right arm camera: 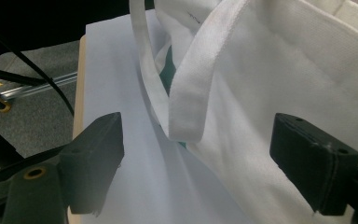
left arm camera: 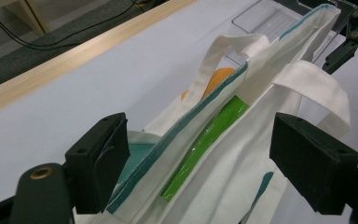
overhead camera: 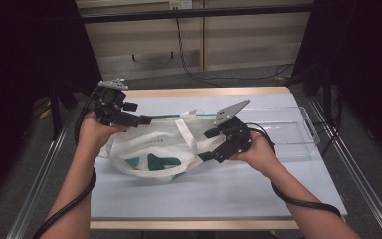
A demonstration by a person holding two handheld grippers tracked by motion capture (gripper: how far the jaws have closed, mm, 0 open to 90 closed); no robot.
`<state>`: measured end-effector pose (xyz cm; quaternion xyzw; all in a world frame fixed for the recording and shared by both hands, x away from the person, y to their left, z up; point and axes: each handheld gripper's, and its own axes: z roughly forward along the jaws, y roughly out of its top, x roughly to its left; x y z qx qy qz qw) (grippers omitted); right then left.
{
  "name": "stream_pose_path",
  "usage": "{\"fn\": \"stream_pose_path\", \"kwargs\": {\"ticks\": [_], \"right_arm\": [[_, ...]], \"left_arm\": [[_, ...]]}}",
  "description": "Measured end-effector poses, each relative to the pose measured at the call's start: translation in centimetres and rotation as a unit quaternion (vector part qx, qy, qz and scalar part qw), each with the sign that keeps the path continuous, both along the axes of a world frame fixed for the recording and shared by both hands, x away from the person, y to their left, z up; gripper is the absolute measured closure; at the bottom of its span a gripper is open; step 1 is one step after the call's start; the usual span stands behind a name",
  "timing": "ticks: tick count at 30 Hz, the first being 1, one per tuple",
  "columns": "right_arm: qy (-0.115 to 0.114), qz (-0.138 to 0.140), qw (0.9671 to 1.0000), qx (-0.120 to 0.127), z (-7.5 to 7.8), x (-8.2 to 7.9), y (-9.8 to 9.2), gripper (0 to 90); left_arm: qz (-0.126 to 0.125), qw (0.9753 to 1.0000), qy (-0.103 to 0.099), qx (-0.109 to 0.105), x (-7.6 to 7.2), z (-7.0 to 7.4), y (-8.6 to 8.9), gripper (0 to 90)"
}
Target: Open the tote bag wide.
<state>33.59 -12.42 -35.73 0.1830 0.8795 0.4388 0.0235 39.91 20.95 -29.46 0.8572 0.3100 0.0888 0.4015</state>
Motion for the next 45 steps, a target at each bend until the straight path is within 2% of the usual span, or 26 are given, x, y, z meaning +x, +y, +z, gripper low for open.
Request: {"fn": "stream_pose_path", "kwargs": {"ticks": [5, 9, 17, 19, 26, 28, 31, 33, 34, 37, 40, 42, 45], "right_arm": [[0.003, 0.004, 1.0000, 0.005, -0.1, 0.3, 0.5, 18.8], [0.002, 0.007, 1.0000, 0.005, 0.0, 0.5, 1.0, 23.5], [0.001, 0.009, 1.0000, -0.001, 0.1, 0.8, 2.0, 32.7], [0.006, 0.011, 0.9999, -0.002, 0.0, 1.0, 2.0, 36.7], [0.010, 0.014, 0.9998, -0.005, -0.2, 1.2, 2.2, 51.3], [0.012, 0.016, 0.9998, 0.001, -0.1, 1.2, 2.2, 56.4], [0.019, 0.021, 0.9996, 0.008, 0.0, 1.1, 2.1, 67.3], [0.018, 0.026, 0.9995, 0.002, 0.1, 1.0, 2.1, 73.3], [0.018, 0.027, 0.9995, 0.003, 0.1, 1.0, 2.1, 74.8], [0.018, 0.027, 0.9995, 0.005, 0.3, 0.9, 2.0, 79.4], [0.014, 0.026, 0.9995, 0.007, 0.4, 0.8, 1.9, 80.5], [0.013, 0.025, 0.9996, 0.007, 0.4, 0.8, 1.9, 80.5], [0.014, 0.025, 0.9995, 0.010, 0.3, 0.8, 1.7, 80.5]], "left_arm": [[0.001, 1.0000, 0.005, -0.002, 0.4, 0.0, 0.1, 21.6], [0.001, 1.0000, 0.009, 0.002, 0.9, -0.5, 0.0, 23.6], [0.008, 0.9996, 0.027, -0.008, 2.2, -1.6, 0.1, 29.6], [0.013, 0.9995, 0.029, -0.004, 2.5, -1.7, 0.2, 31.8], [0.005, 0.9990, 0.044, 0.012, 3.2, -2.3, 0.2, 41.0], [0.005, 0.9988, 0.048, 0.011, 3.2, -2.6, 0.0, 46.7], [0.005, 0.9983, 0.056, 0.014, 3.3, -2.9, -0.2, 48.3], [-0.003, 0.9979, 0.061, 0.022, 3.4, -2.9, -0.3, 53.3], [0.001, 0.9979, 0.062, 0.018, 3.3, -3.0, -0.4, 54.5], [-0.008, 0.9979, 0.060, 0.025, 3.3, -2.8, -0.6, 61.7], [-0.015, 0.9975, 0.063, 0.029, 3.2, -2.8, -0.9, 69.0], [-0.028, 0.9972, 0.062, 0.030, 3.0, -2.7, -1.0, 75.9], [-0.028, 0.9970, 0.063, 0.034, 2.9, -2.7, -1.0, 83.4]]}}
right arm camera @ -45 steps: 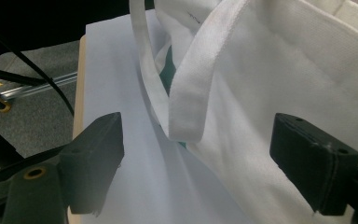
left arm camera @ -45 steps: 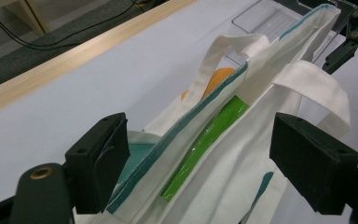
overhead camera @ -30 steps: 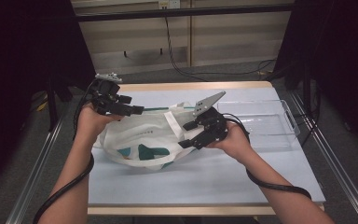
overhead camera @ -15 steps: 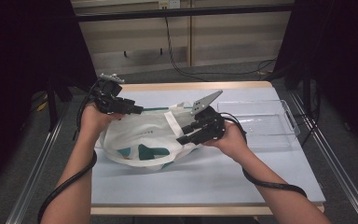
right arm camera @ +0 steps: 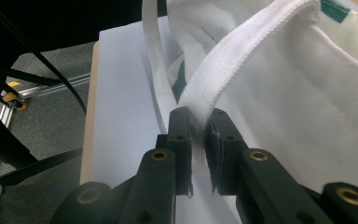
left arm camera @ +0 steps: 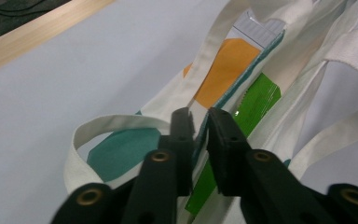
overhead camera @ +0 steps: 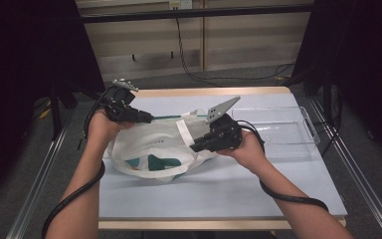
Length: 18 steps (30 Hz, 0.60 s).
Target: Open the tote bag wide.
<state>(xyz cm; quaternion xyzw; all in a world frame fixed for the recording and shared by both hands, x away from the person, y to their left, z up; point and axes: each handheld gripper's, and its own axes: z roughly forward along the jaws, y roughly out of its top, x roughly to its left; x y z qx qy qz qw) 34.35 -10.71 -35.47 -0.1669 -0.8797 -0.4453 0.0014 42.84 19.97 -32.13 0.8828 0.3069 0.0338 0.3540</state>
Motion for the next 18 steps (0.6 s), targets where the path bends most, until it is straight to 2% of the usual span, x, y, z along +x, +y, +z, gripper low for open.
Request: {"fn": "stream_pose_path", "kwargs": {"ticks": [3, 7, 8, 9, 11, 14, 15, 17, 18], "right_arm": [[0.001, 0.000, 1.0000, 0.001, -0.1, 0.0, -0.1, 81.9], [0.004, 0.005, 1.0000, 0.002, -0.2, -0.3, -0.3, 84.4], [0.005, 0.008, 1.0000, 0.002, -0.2, -0.3, -0.4, 85.5], [0.008, 0.011, 0.9999, 0.003, -0.2, -0.4, -0.4, 86.0], [0.009, 0.015, 0.9999, 0.002, -0.4, -0.6, -0.5, 86.9], [0.012, 0.018, 0.9998, 0.002, -0.7, -0.8, -0.7, 87.2], [0.013, 0.021, 0.9997, 0.003, -0.8, -0.8, -0.7, 87.2], [0.014, 0.020, 0.9997, 0.003, -1.1, -0.9, -0.8, 87.3], [0.017, 0.024, 0.9996, 0.006, -1.3, -1.0, -0.9, 87.3]], "left_arm": [[-0.002, 1.0000, 0.001, 0.003, 0.0, 0.1, 0.1, 87.4], [0.003, 1.0000, -0.004, 0.006, -0.1, 0.2, -0.1, 88.3], [-0.005, 0.9998, -0.006, 0.018, 0.0, 0.4, 0.0, 88.4], [0.005, 0.9999, -0.008, 0.008, -0.1, 0.4, -0.1, 88.4], [0.010, 0.9999, -0.009, 0.002, 0.1, 0.6, -0.1, 88.5], [0.012, 0.9999, -0.011, 0.005, 0.2, 0.8, -0.2, 88.4], [0.006, 0.9998, -0.012, 0.013, 0.4, 0.9, -0.1, 88.4], [0.018, 0.9998, -0.012, -0.001, 0.4, 0.9, -0.2, 88.4], [0.011, 0.9998, -0.013, 0.009, 0.6, 1.0, -0.1, 88.4]]}}
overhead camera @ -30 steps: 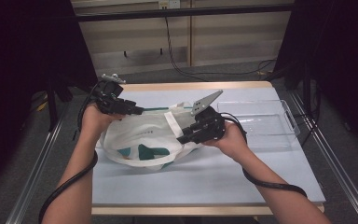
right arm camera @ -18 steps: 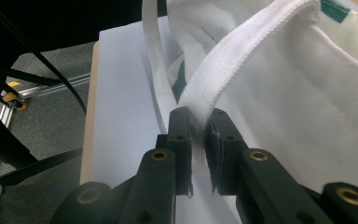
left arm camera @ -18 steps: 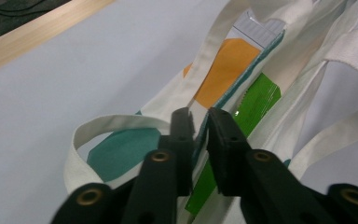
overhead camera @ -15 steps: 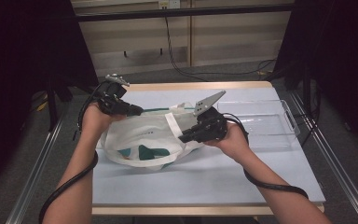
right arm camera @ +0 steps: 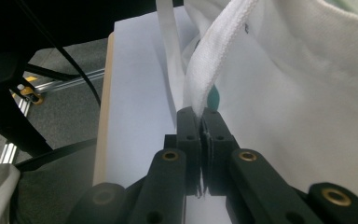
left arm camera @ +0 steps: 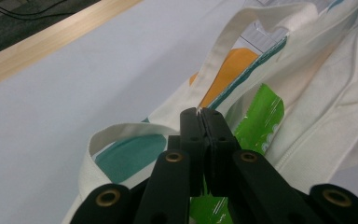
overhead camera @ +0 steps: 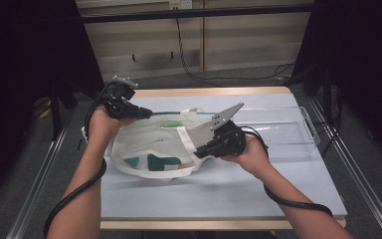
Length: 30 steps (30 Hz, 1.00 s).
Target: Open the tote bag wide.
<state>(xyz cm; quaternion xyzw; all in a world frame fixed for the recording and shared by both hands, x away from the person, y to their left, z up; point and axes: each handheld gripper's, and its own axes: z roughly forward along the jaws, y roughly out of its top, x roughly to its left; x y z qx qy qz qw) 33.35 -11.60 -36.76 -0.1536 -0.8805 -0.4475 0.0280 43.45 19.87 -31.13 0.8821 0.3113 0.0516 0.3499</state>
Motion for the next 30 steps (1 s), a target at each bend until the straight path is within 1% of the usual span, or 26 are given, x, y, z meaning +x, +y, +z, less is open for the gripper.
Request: {"fn": "stream_pose_path", "kwargs": {"ticks": [1, 2, 3, 5, 6, 7, 8, 10, 12, 13, 14, 16, 17, 18, 19, 21, 22, 24, 25, 26, 27, 30], "right_arm": [[0.000, -0.001, 1.0000, -0.001, -0.1, -0.1, 0.0, 87.3], [0.003, 0.001, 1.0000, 0.002, -0.3, -0.2, -0.1, 87.3], [0.004, 0.003, 1.0000, 0.001, -0.5, -0.3, -0.1, 87.3], [0.005, 0.007, 1.0000, -0.002, -0.8, -0.5, -0.1, 87.3], [0.004, 0.007, 1.0000, -0.002, -1.0, -0.6, -0.1, 87.3], [0.006, 0.009, 0.9999, -0.002, -1.2, -0.7, -0.1, 87.3], [0.008, 0.012, 0.9999, -0.004, -1.3, -0.8, -0.1, 87.3], [0.006, 0.018, 0.9998, -0.011, -1.7, -1.0, -0.1, 87.3], [0.005, 0.017, 0.9997, -0.014, -1.7, -1.1, -0.1, 87.2], [0.003, 0.014, 0.9998, -0.014, -1.7, -1.1, -0.1, 87.0], [0.003, 0.016, 0.9998, -0.011, -1.6, -1.1, -0.1, 86.8], [0.002, 0.014, 0.9999, -0.008, -1.3, -1.2, -0.2, 86.0], [-0.001, 0.012, 0.9999, -0.007, -1.1, -1.1, -0.2, 85.2], [-0.002, 0.012, 0.9999, -0.006, -0.9, -1.1, -0.2, 84.4], [-0.006, 0.013, 0.9999, -0.007, -0.7, -1.1, -0.2, 82.5], [-0.014, 0.004, 0.9998, -0.009, -0.3, -1.2, -0.1, 76.7], [-0.018, 0.004, 0.9998, -0.009, -0.2, -1.1, -0.1, 75.6], [-0.018, -0.002, 0.9998, -0.005, 0.2, -1.1, -0.1, 69.9], [-0.019, -0.005, 0.9998, -0.005, 0.4, -1.1, -0.1, 68.6], [-0.023, -0.006, 0.9997, -0.005, 0.5, -1.1, -0.1, 67.5], [-0.025, -0.008, 0.9996, -0.004, 0.7, -1.0, -0.1, 66.5], [-0.029, -0.010, 0.9995, -0.003, 1.2, -1.1, -0.1, 64.4]], "left_arm": [[0.014, 0.9998, 0.001, -0.012, 0.0, -0.1, -0.2, 88.4], [0.013, 0.9999, 0.000, -0.009, 0.0, -0.1, -0.1, 88.4], [0.017, 0.9998, -0.002, -0.014, 0.1, -0.1, -0.2, 88.4], [0.021, 0.9997, -0.004, -0.013, 0.3, -0.1, -0.1, 88.3], [0.019, 0.9998, -0.004, -0.009, 0.4, -0.1, 0.1, 88.3], [0.027, 0.9995, -0.004, -0.017, 0.4, -0.1, 0.0, 88.3], [0.030, 0.9994, -0.003, -0.020, 0.4, -0.2, 0.0, 88.3], [0.029, 0.9994, -0.002, -0.018, 0.4, -0.1, 0.0, 88.3], [0.020, 0.9997, -0.001, -0.010, 0.4, -0.1, -0.1, 88.2], [0.022, 0.9997, 0.003, -0.012, 0.3, -0.2, -0.2, 88.2], [0.016, 0.9998, 0.002, -0.009, 0.3, -0.1, -0.2, 88.2], [0.023, 0.9996, 0.003, -0.015, 0.2, -0.1, -0.4, 88.2], [0.011, 0.9999, 0.002, -0.005, 0.3, 0.0, -0.3, 88.1], [0.015, 0.9998, 0.002, -0.009, 0.2, 0.0, -0.4, 88.1], [0.016, 0.9998, 0.001, -0.009, 0.1, 0.0, -0.4, 88.1], [0.018, 0.9998, 0.002, -0.010, 0.1, 0.0, -0.5, 88.0], [0.018, 0.9998, 0.002, -0.011, 0.0, 0.0, -0.4, 88.0], [0.015, 0.9998, 0.003, -0.010, 0.0, -0.1, -0.3, 87.9], [0.013, 0.9999, 0.003, -0.007, 0.0, 0.0, -0.3, 87.9], [0.013, 0.9999, 0.003, -0.007, 0.0, -0.1, -0.3, 87.9], [0.019, 0.9997, 0.005, -0.014, -0.1, -0.1, -0.3, 87.9], [0.019, 0.9997, 0.007, -0.013, -0.1, -0.1, -0.4, 87.9]]}}
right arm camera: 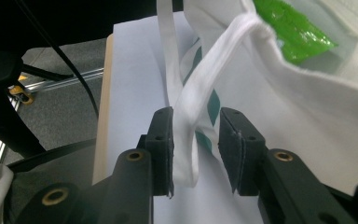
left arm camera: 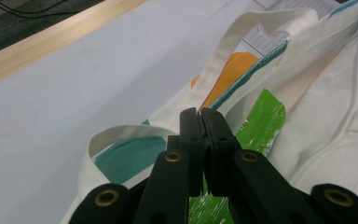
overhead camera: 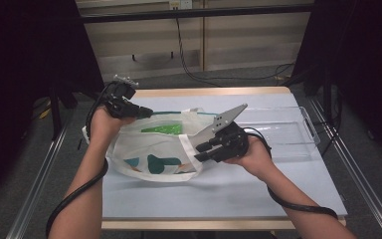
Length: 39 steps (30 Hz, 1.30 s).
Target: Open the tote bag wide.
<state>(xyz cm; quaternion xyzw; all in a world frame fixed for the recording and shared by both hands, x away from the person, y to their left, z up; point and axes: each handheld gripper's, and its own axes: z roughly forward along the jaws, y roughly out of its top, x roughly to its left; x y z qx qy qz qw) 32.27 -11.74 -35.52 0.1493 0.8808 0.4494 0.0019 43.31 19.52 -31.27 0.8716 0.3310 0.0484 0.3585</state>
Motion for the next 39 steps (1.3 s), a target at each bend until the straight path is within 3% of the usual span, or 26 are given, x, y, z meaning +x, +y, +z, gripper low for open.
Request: {"fn": "stream_pose_path", "kwargs": {"ticks": [4, 5, 9, 17, 19, 20, 30, 31, 39], "right_arm": [[-0.001, -0.001, 1.0000, 0.002, 0.5, 0.1, 0.0, 62.2], [-0.001, -0.001, 1.0000, 0.001, 0.6, 0.2, 0.0, 62.0], [-0.005, -0.004, 1.0000, 0.001, 1.2, 0.2, 0.1, 59.2], [-0.008, -0.019, 0.9997, 0.013, 2.1, 0.7, 0.2, 48.9], [-0.007, -0.022, 0.9997, 0.012, 2.2, 0.9, 0.2, 46.7], [-0.007, -0.024, 0.9996, 0.014, 2.2, 1.0, 0.2, 45.3], [-0.014, -0.043, 0.9988, 0.016, 2.7, 1.9, 0.5, 35.2], [-0.012, -0.046, 0.9987, 0.018, 2.7, 2.0, 0.5, 34.7], [-0.015, -0.054, 0.9983, 0.015, 2.7, 2.6, 0.5, 32.8]], "left_arm": [[-0.002, 1.0000, -0.002, 0.001, 0.0, 0.0, -0.1, 87.9], [-0.013, 0.9998, 0.000, 0.012, 0.1, 0.1, 0.0, 87.9], [-0.003, 1.0000, 0.001, 0.002, 0.0, 0.0, -0.2, 88.0], [-0.003, 1.0000, 0.004, 0.003, 0.1, -0.1, -0.2, 87.9], [-0.013, 0.9998, 0.002, 0.014, 0.2, 0.0, -0.2, 87.9], [0.000, 1.0000, 0.004, 0.000, 0.0, -0.1, -0.4, 87.9], [-0.005, 1.0000, 0.004, 0.003, 0.0, 0.0, -0.4, 88.0], [-0.016, 0.9998, 0.003, 0.014, 0.1, 0.1, -0.3, 88.0], [-0.014, 0.9998, 0.003, 0.014, 0.1, 0.0, -0.4, 88.0]]}}
